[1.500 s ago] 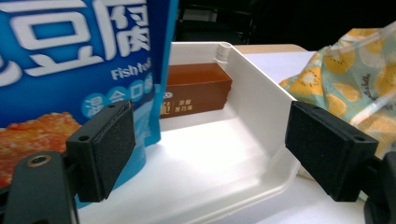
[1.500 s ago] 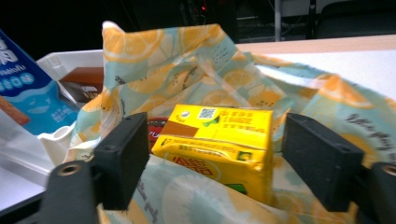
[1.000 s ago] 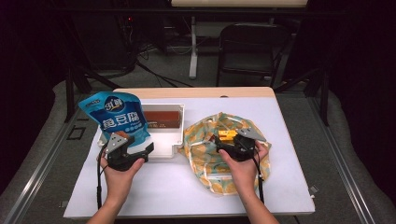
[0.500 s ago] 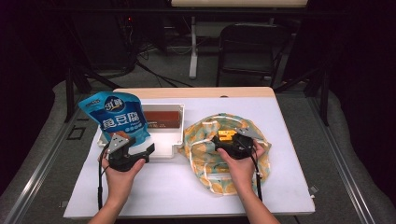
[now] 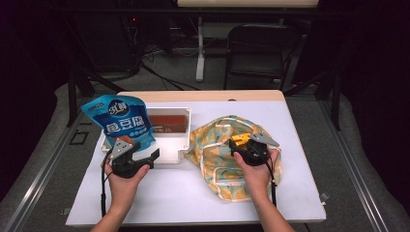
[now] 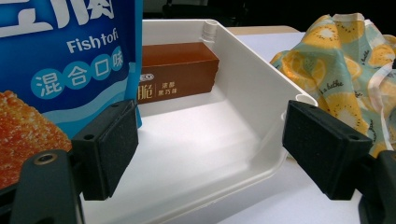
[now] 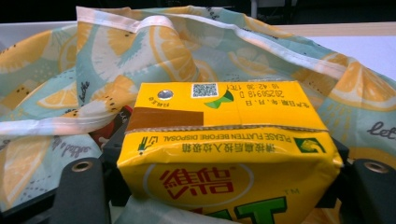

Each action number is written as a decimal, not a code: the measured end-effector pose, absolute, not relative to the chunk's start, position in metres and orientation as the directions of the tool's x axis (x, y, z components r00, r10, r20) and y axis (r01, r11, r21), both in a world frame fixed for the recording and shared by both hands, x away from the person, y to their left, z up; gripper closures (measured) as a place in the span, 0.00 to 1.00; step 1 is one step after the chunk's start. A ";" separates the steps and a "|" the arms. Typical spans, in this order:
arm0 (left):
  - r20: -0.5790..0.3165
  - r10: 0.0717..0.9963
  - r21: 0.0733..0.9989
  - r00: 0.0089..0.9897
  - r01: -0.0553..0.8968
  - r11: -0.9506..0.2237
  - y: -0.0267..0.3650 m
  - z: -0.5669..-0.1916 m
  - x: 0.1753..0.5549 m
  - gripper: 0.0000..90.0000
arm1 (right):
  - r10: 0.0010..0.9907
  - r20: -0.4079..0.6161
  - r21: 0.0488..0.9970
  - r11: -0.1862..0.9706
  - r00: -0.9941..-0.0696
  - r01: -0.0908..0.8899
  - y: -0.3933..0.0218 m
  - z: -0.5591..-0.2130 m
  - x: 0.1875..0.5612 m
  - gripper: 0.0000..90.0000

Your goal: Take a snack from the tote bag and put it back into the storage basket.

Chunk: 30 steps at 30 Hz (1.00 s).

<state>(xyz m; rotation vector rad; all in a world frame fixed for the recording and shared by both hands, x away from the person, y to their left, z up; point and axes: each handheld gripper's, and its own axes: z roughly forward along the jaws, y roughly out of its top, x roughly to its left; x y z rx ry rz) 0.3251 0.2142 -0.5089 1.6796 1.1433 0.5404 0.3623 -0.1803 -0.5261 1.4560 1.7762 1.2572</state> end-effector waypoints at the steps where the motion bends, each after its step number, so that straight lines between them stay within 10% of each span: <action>1: -0.159 0.876 0.899 0.456 0.433 -0.063 0.214 -0.509 0.325 0.21 | 0.944 0.156 0.885 -0.003 -0.291 0.466 -0.181 -0.525 0.362 0.32; 19: -0.153 0.870 0.902 0.468 0.426 -0.071 0.211 -0.507 0.325 0.22 | 0.922 0.149 0.919 0.004 -0.356 0.395 -0.212 -0.481 0.349 0.32; 30: -0.160 0.868 0.903 0.470 0.426 -0.064 0.209 -0.507 0.324 0.22 | 0.929 0.109 0.892 0.066 -0.354 0.448 -0.192 -0.520 0.350 0.32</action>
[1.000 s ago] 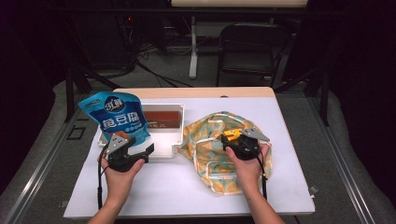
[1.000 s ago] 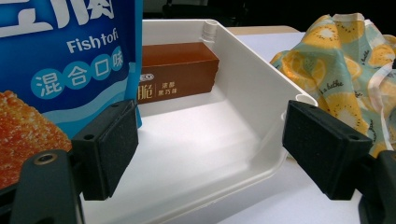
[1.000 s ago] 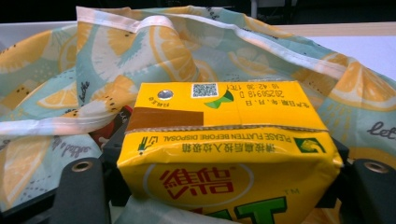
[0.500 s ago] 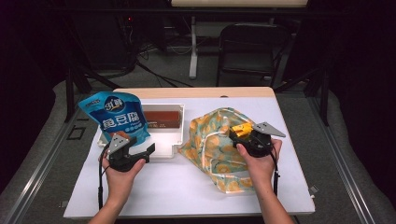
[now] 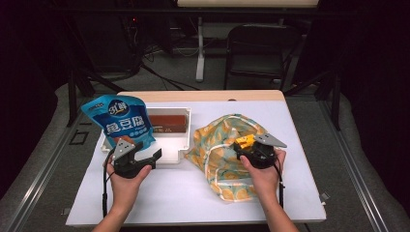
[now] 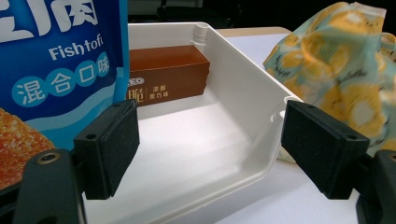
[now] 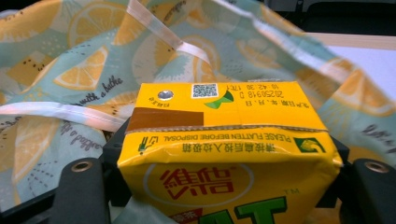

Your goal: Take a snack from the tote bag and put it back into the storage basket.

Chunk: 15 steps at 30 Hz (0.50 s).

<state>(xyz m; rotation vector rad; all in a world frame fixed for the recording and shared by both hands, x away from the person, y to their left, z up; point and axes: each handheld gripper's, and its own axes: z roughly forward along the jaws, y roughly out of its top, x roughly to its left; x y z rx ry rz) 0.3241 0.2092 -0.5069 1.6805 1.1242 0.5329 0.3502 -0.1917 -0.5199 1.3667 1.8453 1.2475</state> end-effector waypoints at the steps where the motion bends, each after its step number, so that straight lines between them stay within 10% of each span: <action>1: -0.157 0.868 0.902 0.471 0.427 -0.068 0.209 -0.507 0.324 0.22 | 0.931 0.098 0.892 0.075 -0.352 0.446 -0.188 -0.524 0.351 0.32; 15: -0.156 0.867 0.903 0.473 0.425 -0.069 0.210 -0.507 0.323 0.22 | 0.914 0.121 0.913 0.051 -0.388 0.404 -0.188 -0.508 0.334 0.10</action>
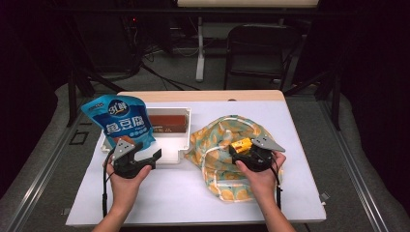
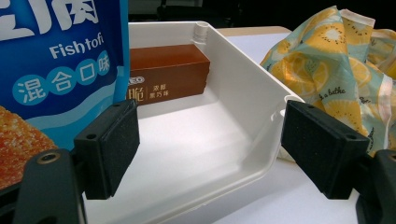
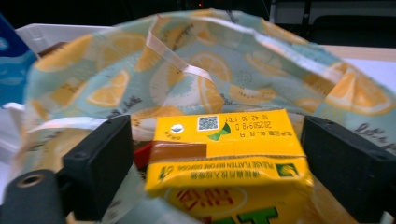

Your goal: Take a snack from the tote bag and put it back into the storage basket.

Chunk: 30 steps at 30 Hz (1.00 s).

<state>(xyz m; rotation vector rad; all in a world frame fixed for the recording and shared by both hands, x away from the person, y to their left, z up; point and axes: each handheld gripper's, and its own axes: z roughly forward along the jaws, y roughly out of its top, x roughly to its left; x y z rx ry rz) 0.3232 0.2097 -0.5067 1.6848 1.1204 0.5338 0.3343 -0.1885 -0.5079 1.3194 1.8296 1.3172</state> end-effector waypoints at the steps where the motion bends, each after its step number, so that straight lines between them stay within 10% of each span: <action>1: -0.156 0.867 0.903 0.474 0.424 -0.070 0.210 -0.506 0.323 0.22 | 0.910 0.121 0.917 0.050 -0.397 0.395 -0.190 -0.505 0.332 0.11; 5: -0.153 0.866 0.903 0.477 0.424 -0.074 0.210 -0.506 0.323 0.23 | 0.895 0.123 0.937 0.037 -0.428 0.347 -0.201 -0.493 0.321 0.23; 12: -0.155 0.866 0.903 0.476 0.424 -0.071 0.209 -0.506 0.323 0.23 | 0.885 0.172 0.950 -0.032 -0.434 0.311 -0.217 -0.490 0.302 0.90; 30: -0.151 0.865 0.901 0.479 0.427 -0.080 0.207 -0.508 0.322 0.24 | 0.895 0.243 0.772 0.054 -0.373 0.633 -0.184 -0.565 0.310 1.00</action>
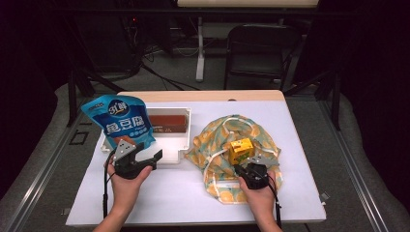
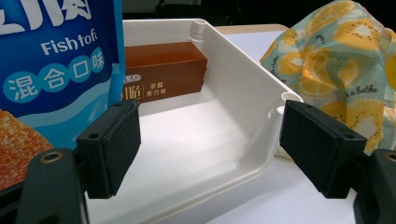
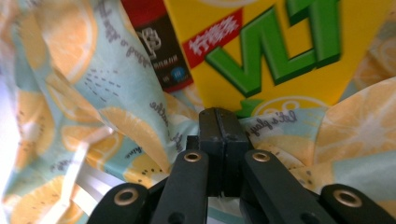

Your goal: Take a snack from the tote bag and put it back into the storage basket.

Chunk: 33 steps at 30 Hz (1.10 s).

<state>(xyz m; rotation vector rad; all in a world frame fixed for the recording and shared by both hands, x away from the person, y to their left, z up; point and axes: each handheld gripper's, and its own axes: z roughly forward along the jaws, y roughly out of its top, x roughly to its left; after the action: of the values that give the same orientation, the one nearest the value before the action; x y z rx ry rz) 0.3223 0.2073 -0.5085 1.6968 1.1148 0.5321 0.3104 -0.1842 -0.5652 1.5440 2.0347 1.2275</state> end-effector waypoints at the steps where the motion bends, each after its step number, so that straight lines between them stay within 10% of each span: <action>1: -0.147 0.865 0.900 0.480 0.428 -0.084 0.207 -0.509 0.322 0.24 | 0.899 0.230 0.768 0.067 -0.373 0.637 -0.183 -0.565 0.311 1.00; 13: -0.151 0.868 0.899 0.474 0.431 -0.078 0.208 -0.510 0.324 0.24 | 0.899 0.201 0.872 0.018 -0.390 0.490 -0.195 -0.511 0.296 0.62; 20: -0.144 0.863 0.900 0.484 0.426 -0.089 0.206 -0.509 0.322 0.24 | 0.928 0.176 0.902 -0.020 -0.328 0.431 -0.201 -0.497 0.308 0.15; 33: -0.135 0.861 0.898 0.491 0.428 -0.103 0.204 -0.511 0.322 0.24 | 0.947 0.144 0.857 0.026 -0.288 0.515 -0.178 -0.530 0.346 0.20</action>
<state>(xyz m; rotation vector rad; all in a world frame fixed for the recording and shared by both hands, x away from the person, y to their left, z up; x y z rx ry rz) 0.3220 0.2042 -0.5106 1.7218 1.1020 0.5329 0.3464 -0.1783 -0.5301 1.4827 1.8345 1.1940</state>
